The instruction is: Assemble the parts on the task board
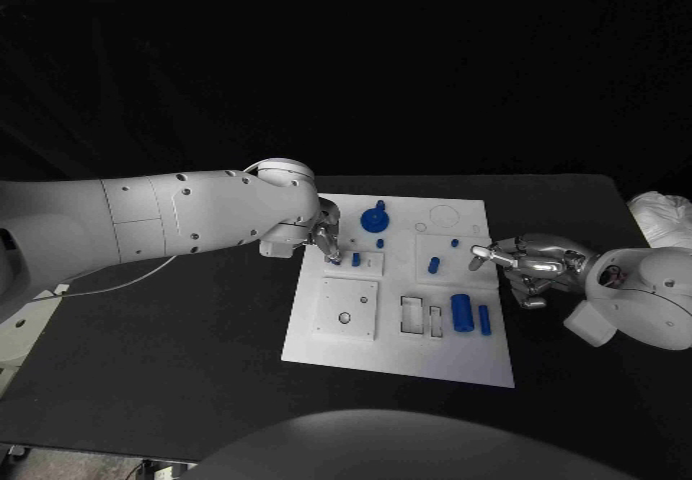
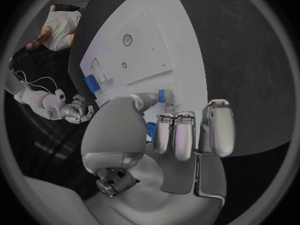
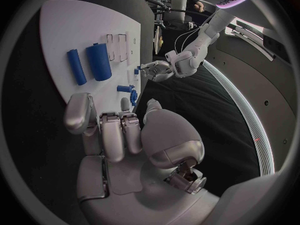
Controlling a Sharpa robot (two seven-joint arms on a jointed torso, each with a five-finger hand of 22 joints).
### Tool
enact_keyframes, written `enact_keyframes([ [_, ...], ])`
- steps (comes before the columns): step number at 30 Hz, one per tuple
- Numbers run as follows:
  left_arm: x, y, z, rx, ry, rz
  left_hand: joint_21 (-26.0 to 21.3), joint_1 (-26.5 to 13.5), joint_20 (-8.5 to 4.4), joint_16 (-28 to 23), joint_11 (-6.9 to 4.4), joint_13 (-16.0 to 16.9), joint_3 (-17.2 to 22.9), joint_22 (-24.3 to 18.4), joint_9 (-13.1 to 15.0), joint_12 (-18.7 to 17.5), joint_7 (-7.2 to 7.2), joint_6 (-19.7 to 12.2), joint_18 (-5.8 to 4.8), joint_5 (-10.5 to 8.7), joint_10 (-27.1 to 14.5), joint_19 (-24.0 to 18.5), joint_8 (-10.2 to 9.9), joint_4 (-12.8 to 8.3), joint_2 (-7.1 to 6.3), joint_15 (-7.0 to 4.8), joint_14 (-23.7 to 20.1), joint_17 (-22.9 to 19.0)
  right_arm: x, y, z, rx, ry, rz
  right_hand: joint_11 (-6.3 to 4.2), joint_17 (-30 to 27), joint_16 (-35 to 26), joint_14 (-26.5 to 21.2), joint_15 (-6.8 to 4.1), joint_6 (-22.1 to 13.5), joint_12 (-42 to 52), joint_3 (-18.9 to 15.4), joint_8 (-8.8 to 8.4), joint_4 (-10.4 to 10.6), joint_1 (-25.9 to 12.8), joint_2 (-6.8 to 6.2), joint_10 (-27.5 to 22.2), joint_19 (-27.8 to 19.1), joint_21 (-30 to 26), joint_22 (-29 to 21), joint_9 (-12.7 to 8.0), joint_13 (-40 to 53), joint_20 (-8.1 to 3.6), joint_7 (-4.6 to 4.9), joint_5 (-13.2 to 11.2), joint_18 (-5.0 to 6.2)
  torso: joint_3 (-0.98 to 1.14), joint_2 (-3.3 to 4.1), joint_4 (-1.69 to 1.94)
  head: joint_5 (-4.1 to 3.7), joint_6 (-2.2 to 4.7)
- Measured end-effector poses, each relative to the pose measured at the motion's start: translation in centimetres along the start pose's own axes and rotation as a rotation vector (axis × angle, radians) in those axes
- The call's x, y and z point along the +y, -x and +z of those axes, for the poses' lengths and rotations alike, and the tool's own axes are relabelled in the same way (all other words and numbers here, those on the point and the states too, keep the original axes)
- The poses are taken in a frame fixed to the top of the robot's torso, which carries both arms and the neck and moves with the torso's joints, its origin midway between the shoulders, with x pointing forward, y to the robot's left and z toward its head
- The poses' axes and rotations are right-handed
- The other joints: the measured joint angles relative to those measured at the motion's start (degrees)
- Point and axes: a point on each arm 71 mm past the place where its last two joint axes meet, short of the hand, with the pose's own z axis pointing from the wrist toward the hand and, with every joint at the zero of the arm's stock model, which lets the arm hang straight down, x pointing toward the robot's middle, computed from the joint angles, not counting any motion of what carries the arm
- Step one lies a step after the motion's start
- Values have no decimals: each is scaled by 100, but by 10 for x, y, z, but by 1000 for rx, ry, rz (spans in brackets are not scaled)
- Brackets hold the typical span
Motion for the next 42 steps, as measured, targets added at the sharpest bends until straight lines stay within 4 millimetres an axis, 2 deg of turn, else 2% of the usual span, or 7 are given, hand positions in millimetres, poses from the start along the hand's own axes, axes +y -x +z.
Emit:
enact_keyframes([
  [20,0,-1,2,-1,0,-5,0,-8,0,0,0,4,-16,-1,-5,0,17,-46,0,-1,0,0,-54,-16,35,0,0,-1,0,0,0,5,-6,0,0,-1,0,0,0,0,2,0,0,0,-1,-1,0,0,-22,-1,0,0,0,0,0,0,-2,-1,-3,-4,0],
  [28,0,-2,3,0,1,-6,-24,-71,0,0,0,4,-62,-1,-5,0,16,-43,0,-4,0,0,-33,-57,96,0,0,-2,0,-1,0,8,-8,-1,0,-2,0,0,0,0,7,0,0,0,-1,-1,0,-20,-44,-2,0,0,20,0,0,0,-2,-1,-3,-4,0],
  [32,0,-1,3,0,1,-7,-49,-149,0,0,21,4,-388,-1,-12,0,15,-41,0,-6,21,0,-105,6,174,0,0,-2,0,-1,1,9,-8,-1,0,-2,-17,0,0,0,8,0,0,0,-1,-1,0,-20,-65,-2,0,0,20,0,0,0,-1,-1,-3,-4,0],
  [35,0,-2,3,0,3,-7,-49,-206,21,0,41,4,-625,-1,-64,0,-24,-2,0,-137,1,21,-202,67,233,0,0,-2,0,-1,1,10,-8,-1,0,-2,-24,0,0,0,-9,16,0,16,-1,-1,0,-41,-68,-2,0,1,-1,0,0,0,-1,-1,-3,-8,0],
  [38,0,-3,3,2,5,-7,-71,-217,21,0,41,3,-874,-2,-135,0,-26,0,0,-156,1,21,-324,130,306,21,21,-2,0,-1,1,10,-8,-1,1,-2,-24,0,0,0,-21,33,0,0,-1,-1,1,-41,-68,-2,0,4,-1,0,0,0,-1,-1,-2,-8,0],
  [42,0,-3,3,3,4,-6,-82,-249,46,0,82,3,-1125,-2,-197,0,43,-46,1,-241,1,5,-462,236,401,42,1,-2,0,-1,1,11,-9,-2,1,-2,-24,0,0,0,-21,33,0,0,-1,-1,1,-62,-108,-2,0,4,20,0,0,0,-1,-1,-2,-8,0],
])
